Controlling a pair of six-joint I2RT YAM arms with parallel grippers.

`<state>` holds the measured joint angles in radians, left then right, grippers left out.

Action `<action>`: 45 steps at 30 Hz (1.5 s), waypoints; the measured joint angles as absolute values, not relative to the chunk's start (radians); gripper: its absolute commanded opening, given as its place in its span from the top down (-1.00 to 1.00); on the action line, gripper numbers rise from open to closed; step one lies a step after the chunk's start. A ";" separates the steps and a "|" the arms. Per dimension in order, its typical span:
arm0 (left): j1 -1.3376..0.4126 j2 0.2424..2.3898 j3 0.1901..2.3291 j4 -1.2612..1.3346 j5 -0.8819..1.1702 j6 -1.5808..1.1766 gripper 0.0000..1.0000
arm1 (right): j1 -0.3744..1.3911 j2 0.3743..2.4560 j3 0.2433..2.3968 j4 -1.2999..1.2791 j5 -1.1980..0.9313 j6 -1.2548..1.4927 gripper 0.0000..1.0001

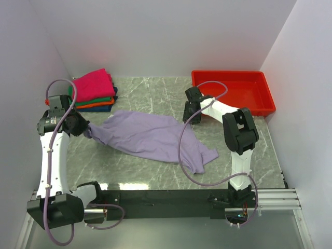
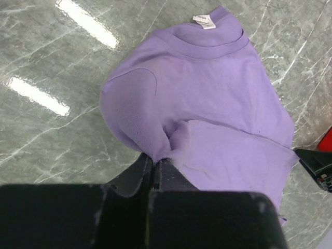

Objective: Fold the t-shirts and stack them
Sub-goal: Flatten the tshirt out

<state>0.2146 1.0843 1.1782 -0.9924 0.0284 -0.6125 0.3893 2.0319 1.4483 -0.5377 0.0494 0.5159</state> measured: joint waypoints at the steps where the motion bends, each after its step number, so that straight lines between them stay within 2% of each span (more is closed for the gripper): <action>1: 0.215 1.085 1.178 -0.993 0.028 -0.612 0.99 | 0.390 2.032 1.443 -0.537 0.053 0.516 -0.05; 18: 0.207 1.092 1.179 -0.993 0.025 -0.603 0.99 | 0.428 2.011 1.387 -0.469 0.097 0.528 0.03; 21: 0.203 1.092 1.179 -0.993 0.022 -0.602 0.99 | 0.434 2.011 1.387 -0.466 0.103 0.529 0.10; 24: 0.201 1.092 1.179 -0.993 0.020 -0.602 0.99 | 0.437 2.011 1.386 -0.467 0.106 0.532 0.31; 27: 0.201 1.092 1.179 -0.993 0.020 -0.602 0.99 | 0.437 2.012 1.384 -0.469 0.104 0.533 0.90; 28: 0.201 1.092 1.179 -0.993 0.020 -0.602 0.99 | 0.438 2.011 1.382 -0.469 0.103 0.536 1.00; 38: 0.202 1.113 1.268 -1.000 0.039 -0.607 0.99 | 0.442 1.976 1.381 -0.562 0.097 0.524 1.00; 45: 0.202 1.153 1.420 -0.987 0.099 -0.624 0.99 | 0.440 1.784 1.477 -0.754 0.106 0.497 1.00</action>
